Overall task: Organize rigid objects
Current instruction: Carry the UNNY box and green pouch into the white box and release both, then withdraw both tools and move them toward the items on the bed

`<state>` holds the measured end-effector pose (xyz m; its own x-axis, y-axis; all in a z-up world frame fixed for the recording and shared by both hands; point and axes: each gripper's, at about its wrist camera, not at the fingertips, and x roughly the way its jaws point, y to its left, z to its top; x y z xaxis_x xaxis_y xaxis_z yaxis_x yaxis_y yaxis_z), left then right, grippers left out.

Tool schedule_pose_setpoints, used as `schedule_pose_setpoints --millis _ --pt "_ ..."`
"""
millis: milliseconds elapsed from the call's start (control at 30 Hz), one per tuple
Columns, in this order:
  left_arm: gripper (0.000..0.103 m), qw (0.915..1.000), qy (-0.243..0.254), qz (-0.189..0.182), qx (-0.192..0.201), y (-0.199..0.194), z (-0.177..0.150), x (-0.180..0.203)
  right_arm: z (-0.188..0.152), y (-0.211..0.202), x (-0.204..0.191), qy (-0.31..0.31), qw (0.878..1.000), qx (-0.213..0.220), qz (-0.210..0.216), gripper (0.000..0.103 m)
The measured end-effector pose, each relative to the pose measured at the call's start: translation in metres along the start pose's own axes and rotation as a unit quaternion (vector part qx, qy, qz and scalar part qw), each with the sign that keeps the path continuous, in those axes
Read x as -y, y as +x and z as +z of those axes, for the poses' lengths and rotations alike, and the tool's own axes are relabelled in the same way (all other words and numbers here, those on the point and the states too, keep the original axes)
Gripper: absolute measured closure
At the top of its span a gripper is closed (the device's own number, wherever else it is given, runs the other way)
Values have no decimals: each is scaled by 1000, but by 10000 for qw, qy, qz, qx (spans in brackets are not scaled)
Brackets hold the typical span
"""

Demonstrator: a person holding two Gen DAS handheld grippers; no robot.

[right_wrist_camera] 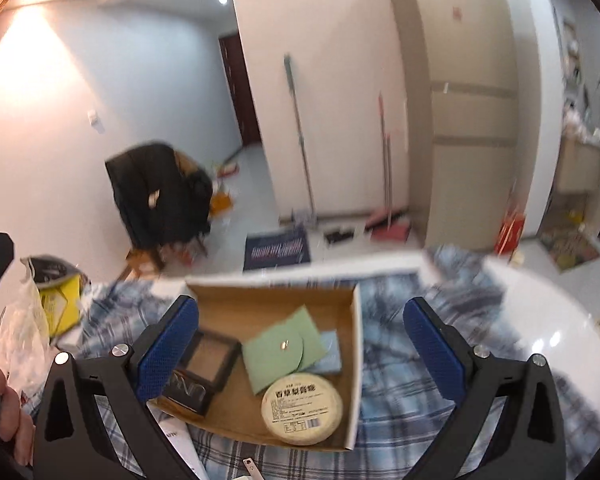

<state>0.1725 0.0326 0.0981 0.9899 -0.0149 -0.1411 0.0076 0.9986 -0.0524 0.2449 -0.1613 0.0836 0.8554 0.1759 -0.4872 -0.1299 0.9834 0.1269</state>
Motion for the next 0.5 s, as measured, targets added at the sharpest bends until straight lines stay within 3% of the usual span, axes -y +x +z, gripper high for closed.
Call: schedule_pose_setpoints --millis 233,333,433,500 --pt "0 9991 221 -182 321 -64 17 -2 -3 -79 -20 -393 9970 651 174 1" --pt "0 9987 246 -209 400 -92 16 -5 -17 -111 -29 -670 9925 1020 11 1" --pt "0 9988 277 -284 300 -112 11 -9 -34 -139 -26 -469 9889 1378 -298 1" --pt "0 9981 447 -396 161 -121 5 -8 -42 -152 -16 -263 9897 1405 -120 1"
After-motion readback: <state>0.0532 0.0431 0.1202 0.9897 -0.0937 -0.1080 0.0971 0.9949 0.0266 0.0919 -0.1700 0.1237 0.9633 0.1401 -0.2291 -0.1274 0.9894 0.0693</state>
